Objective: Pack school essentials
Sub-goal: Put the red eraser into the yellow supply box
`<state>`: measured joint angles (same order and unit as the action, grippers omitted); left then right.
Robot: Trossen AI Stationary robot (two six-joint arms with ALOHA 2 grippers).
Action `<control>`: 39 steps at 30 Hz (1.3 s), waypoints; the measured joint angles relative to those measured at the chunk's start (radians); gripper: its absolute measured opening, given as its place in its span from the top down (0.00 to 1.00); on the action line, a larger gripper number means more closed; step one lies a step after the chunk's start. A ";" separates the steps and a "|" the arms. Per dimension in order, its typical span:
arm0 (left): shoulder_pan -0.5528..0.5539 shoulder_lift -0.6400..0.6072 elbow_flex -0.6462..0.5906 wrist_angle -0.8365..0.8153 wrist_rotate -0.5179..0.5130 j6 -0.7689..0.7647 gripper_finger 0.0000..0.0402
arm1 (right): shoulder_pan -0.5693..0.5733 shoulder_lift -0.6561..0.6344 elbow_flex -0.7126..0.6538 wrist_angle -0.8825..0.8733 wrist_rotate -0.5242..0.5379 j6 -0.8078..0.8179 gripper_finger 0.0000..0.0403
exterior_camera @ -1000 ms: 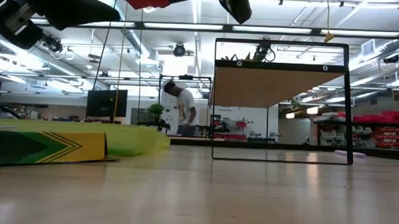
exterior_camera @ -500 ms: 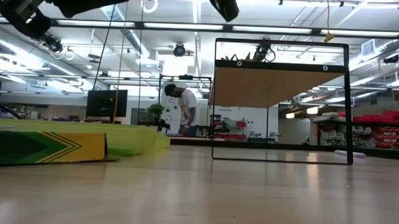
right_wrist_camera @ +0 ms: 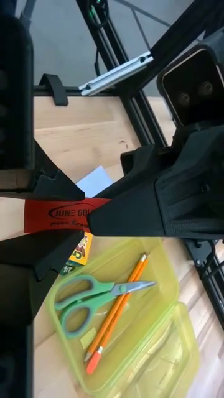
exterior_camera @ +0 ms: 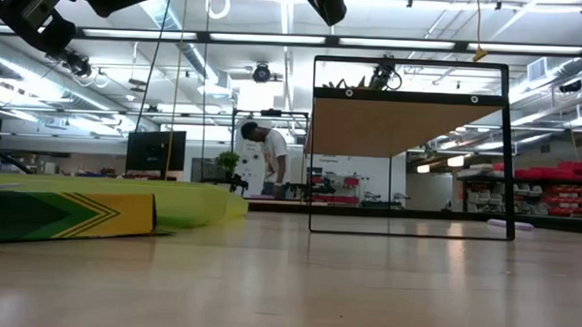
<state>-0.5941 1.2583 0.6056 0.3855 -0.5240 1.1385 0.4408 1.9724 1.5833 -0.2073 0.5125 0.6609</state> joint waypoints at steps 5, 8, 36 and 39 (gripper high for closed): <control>0.000 0.000 0.000 -0.004 0.000 0.001 0.79 | 0.000 0.000 0.000 0.000 0.000 0.000 0.80; 0.000 0.000 0.000 -0.008 0.000 0.001 0.81 | 0.000 0.000 0.000 0.000 0.000 0.001 0.80; -0.017 -0.002 0.002 -0.109 -0.068 -0.168 0.92 | 0.001 -0.138 0.000 -0.122 0.011 -0.027 0.53; 0.003 -0.002 0.002 -0.163 -0.083 -0.269 0.92 | 0.000 -0.181 0.000 -0.166 0.020 -0.042 0.52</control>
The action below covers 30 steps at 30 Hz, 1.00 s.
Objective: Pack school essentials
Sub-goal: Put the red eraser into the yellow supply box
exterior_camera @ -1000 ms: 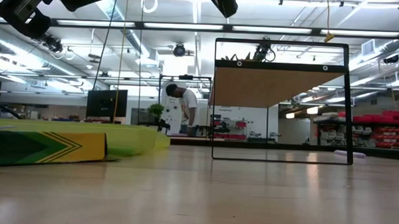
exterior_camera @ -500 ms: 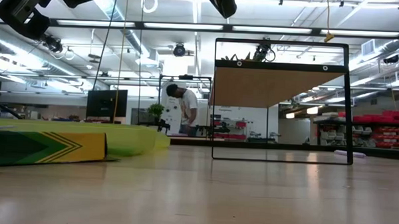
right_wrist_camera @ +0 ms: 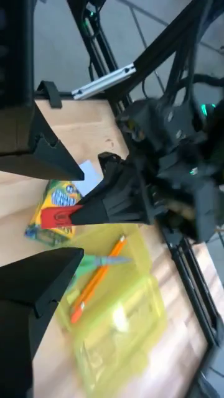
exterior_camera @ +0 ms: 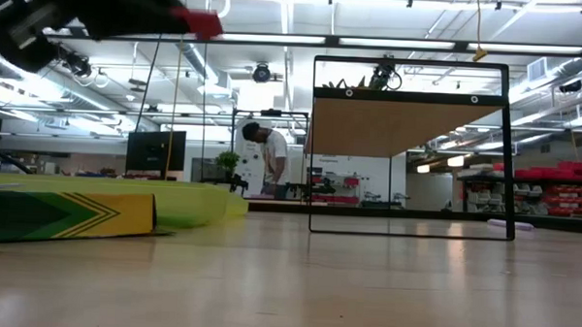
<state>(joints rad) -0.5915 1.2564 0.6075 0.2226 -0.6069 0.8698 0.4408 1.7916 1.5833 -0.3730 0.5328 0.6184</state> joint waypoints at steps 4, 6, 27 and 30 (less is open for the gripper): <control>0.054 0.000 0.000 -0.100 -0.003 -0.171 0.93 | 0.000 -0.057 0.000 -0.077 0.037 -0.046 0.52; 0.084 0.000 0.000 -0.156 -0.003 -0.252 0.94 | 0.000 -0.094 0.000 -0.123 0.059 -0.068 0.52; 0.435 0.000 -0.001 -0.537 0.173 -0.977 0.89 | 0.000 -0.467 0.000 -0.384 0.353 -0.437 0.52; 0.436 0.000 -0.002 -0.535 0.221 -1.038 0.91 | 0.000 -0.497 0.000 -0.387 0.355 -0.489 0.52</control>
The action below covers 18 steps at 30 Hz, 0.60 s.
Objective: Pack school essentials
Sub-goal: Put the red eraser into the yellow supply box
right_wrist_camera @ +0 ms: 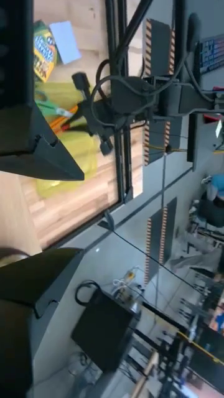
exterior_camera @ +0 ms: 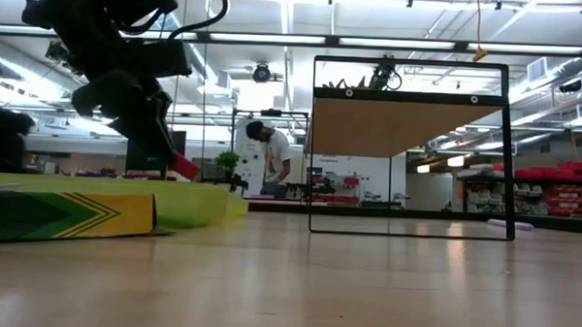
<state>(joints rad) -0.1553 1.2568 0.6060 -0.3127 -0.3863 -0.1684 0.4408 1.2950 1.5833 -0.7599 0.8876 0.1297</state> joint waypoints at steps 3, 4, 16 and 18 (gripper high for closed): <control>-0.008 0.000 -0.008 0.014 0.029 -0.036 0.91 | 0.000 -0.021 0.000 -0.014 0.013 -0.048 0.52; -0.011 0.000 -0.017 0.026 0.031 -0.046 0.91 | 0.000 -0.025 0.000 -0.019 0.021 -0.061 0.52; -0.011 0.001 -0.150 0.275 0.029 -0.163 0.92 | -0.020 -0.047 0.000 -0.094 0.057 -0.073 0.52; -0.011 0.001 -0.169 0.305 0.029 -0.186 0.92 | -0.021 -0.047 0.000 -0.128 0.055 -0.046 0.52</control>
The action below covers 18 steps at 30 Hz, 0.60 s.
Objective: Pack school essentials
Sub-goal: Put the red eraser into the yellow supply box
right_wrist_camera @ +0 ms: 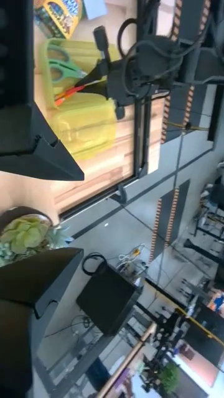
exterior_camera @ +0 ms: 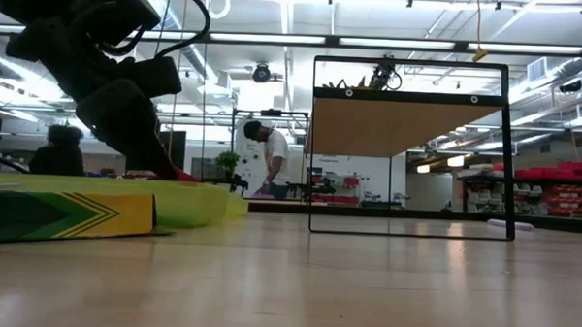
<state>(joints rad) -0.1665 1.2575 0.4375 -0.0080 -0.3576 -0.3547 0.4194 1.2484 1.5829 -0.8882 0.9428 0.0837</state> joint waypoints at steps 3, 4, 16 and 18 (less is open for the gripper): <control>0.000 0.000 -0.010 0.011 0.000 -0.028 0.90 | 0.000 0.000 0.000 -0.041 0.000 0.048 0.52; 0.000 0.000 -0.014 0.021 0.000 -0.032 0.90 | 0.000 0.000 0.000 -0.050 -0.001 0.061 0.52; 0.000 0.001 -0.070 0.170 -0.004 -0.059 0.91 | 0.029 0.000 0.000 -0.057 -0.002 0.125 0.52; 0.000 0.016 -0.070 0.183 -0.004 -0.064 0.90 | 0.029 0.000 0.000 -0.057 -0.002 0.126 0.52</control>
<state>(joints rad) -0.1670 1.2731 0.3679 0.1746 -0.3621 -0.4190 0.4484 1.2488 1.5829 -0.9447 0.9413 0.2096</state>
